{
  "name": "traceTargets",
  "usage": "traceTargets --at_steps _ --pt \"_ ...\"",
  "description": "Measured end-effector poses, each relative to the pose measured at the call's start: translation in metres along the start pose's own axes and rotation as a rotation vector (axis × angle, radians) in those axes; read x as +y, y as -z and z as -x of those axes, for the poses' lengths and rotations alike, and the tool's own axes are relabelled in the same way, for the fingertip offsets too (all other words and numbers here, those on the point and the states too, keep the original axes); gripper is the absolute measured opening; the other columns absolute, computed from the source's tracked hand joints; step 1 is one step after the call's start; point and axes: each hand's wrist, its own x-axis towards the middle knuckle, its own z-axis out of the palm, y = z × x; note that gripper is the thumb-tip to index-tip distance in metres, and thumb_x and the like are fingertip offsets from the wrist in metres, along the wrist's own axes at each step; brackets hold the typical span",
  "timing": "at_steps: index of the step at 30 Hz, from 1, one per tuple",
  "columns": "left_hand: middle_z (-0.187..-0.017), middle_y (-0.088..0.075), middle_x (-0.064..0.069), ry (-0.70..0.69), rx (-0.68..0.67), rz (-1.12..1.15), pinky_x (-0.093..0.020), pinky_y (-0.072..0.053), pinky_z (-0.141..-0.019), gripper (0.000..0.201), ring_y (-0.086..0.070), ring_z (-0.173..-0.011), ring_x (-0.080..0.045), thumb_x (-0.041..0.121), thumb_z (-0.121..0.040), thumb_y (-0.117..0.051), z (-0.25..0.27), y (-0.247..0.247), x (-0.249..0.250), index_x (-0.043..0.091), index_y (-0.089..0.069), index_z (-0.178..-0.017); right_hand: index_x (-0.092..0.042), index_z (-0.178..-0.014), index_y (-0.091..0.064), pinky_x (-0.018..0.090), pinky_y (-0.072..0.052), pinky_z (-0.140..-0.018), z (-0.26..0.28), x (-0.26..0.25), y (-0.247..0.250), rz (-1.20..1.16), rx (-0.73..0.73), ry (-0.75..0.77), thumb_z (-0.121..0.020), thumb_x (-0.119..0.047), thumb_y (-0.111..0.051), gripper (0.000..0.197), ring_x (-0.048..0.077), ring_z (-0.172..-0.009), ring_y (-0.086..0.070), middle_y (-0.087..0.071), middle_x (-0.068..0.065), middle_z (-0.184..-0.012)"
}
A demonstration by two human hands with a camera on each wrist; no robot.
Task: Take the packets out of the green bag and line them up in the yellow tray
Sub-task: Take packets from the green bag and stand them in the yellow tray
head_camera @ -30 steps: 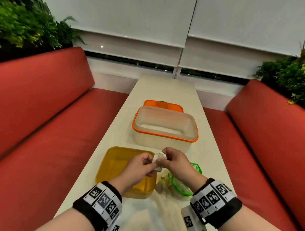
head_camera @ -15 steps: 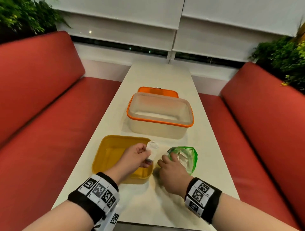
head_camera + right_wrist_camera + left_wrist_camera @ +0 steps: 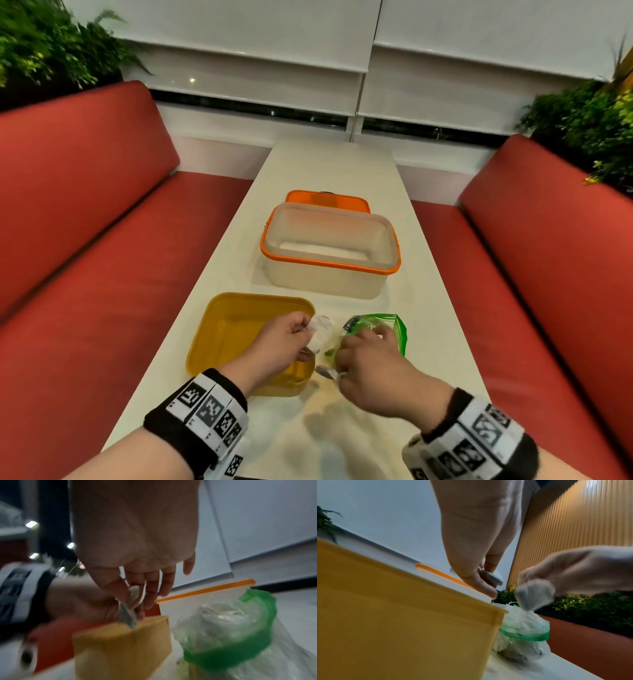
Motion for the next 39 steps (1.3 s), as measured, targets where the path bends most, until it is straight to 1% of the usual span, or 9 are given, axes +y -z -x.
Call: traceTargets --at_steps 2,4,8,12,14,18,24,32,39 --pt "-0.084 -0.061 -0.011 0.054 -0.111 0.053 -0.026 -0.057 -0.061 0.015 -0.061 -0.072 -0.017 0.004 -0.095 -0.048 0.005 -0.009 0.005 0.011 -0.060 -0.089 -0.025 -0.076 -0.055 0.037 -0.033 -0.087 0.000 0.007 0.020 -0.382 -0.163 -0.088 -0.072 -0.040 -0.042 0.021 0.015 -0.088 -0.045 -0.050 -0.007 -0.084" --pt "-0.087 -0.061 -0.014 0.129 -0.210 0.212 -0.031 -0.059 -0.064 0.015 -0.063 -0.074 -0.022 0.007 -0.097 -0.046 0.010 -0.018 0.009 0.008 -0.059 -0.091 -0.012 -0.077 -0.060 0.032 -0.036 -0.074 -0.003 0.014 0.028 -0.675 -0.153 -0.180 -0.075 -0.030 -0.050 0.021 0.014 -0.078 -0.047 -0.053 -0.001 -0.077" --pt "-0.084 -0.068 -0.012 0.176 -0.312 0.436 -0.029 -0.058 -0.063 0.018 -0.068 -0.075 -0.027 0.021 -0.097 -0.049 0.017 -0.018 0.014 0.007 -0.060 -0.099 -0.009 -0.069 -0.060 0.029 -0.038 -0.068 -0.011 0.020 0.025 -0.786 -0.093 -0.309 -0.083 -0.010 -0.056 0.015 0.016 -0.072 -0.048 -0.053 0.001 -0.070" --pt "-0.078 -0.065 -0.009 0.149 -0.235 0.424 -0.023 -0.057 -0.058 0.014 -0.068 -0.066 -0.020 0.009 -0.091 -0.058 0.018 -0.014 0.012 0.004 -0.056 -0.104 -0.016 -0.086 -0.062 0.023 -0.042 -0.065 -0.014 0.020 0.021 -0.927 0.062 -0.240 -0.084 -0.029 -0.068 0.014 0.006 -0.065 -0.051 -0.059 -0.008 -0.070" --pt "-0.078 -0.064 -0.009 0.144 -0.190 0.429 -0.022 -0.057 -0.056 0.016 -0.067 -0.064 -0.019 0.008 -0.089 -0.060 0.018 -0.010 0.010 0.004 -0.057 -0.104 -0.023 -0.082 -0.059 0.017 -0.039 -0.059 -0.016 0.017 0.018 -0.789 0.136 -0.175 -0.080 -0.030 -0.073 0.016 0.000 -0.058 -0.047 -0.055 -0.012 -0.064" --pt "-0.080 -0.066 -0.009 0.110 -0.123 0.416 -0.021 -0.056 -0.055 0.008 -0.068 -0.065 -0.018 0.002 -0.092 -0.055 0.020 -0.002 0.002 0.006 -0.056 -0.099 -0.029 -0.068 -0.055 0.029 -0.046 -0.063 -0.031 0.009 0.017 -0.661 0.249 -0.178 -0.085 -0.022 -0.067 0.022 0.009 -0.060 -0.052 -0.057 -0.007 -0.064" --pt "-0.083 -0.067 -0.008 0.067 -0.026 0.327 -0.024 -0.056 -0.060 0.009 -0.069 -0.071 -0.018 0.006 -0.089 -0.061 0.018 0.023 -0.006 0.010 -0.058 -0.096 -0.028 -0.081 -0.056 0.015 -0.037 -0.055 -0.060 -0.015 0.023 -0.578 0.142 -0.037 -0.087 -0.022 -0.063 0.011 0.002 -0.060 -0.047 -0.054 -0.011 -0.066" --pt "-0.087 -0.065 -0.012 0.060 0.121 0.447 -0.024 -0.058 -0.063 0.007 -0.067 -0.067 -0.017 0.008 -0.095 -0.052 0.005 0.051 -0.025 0.005 -0.058 -0.095 -0.025 -0.077 -0.054 0.024 -0.036 -0.055 -0.098 -0.016 0.035 -0.420 0.221 -0.069 -0.085 -0.018 -0.062 0.013 0.012 -0.063 -0.049 -0.050 -0.013 -0.062" --pt "-0.093 -0.065 -0.012 0.038 0.172 0.431 -0.022 -0.057 -0.061 0.011 -0.069 -0.072 -0.020 0.006 -0.096 -0.048 0.005 0.058 -0.041 0.003 -0.058 -0.100 -0.019 -0.086 -0.059 0.029 -0.040 -0.062 -0.122 -0.013 0.025 -0.206 0.093 -0.108 -0.090 -0.030 -0.051 0.014 0.022 -0.076 -0.054 -0.061 0.000 -0.080"
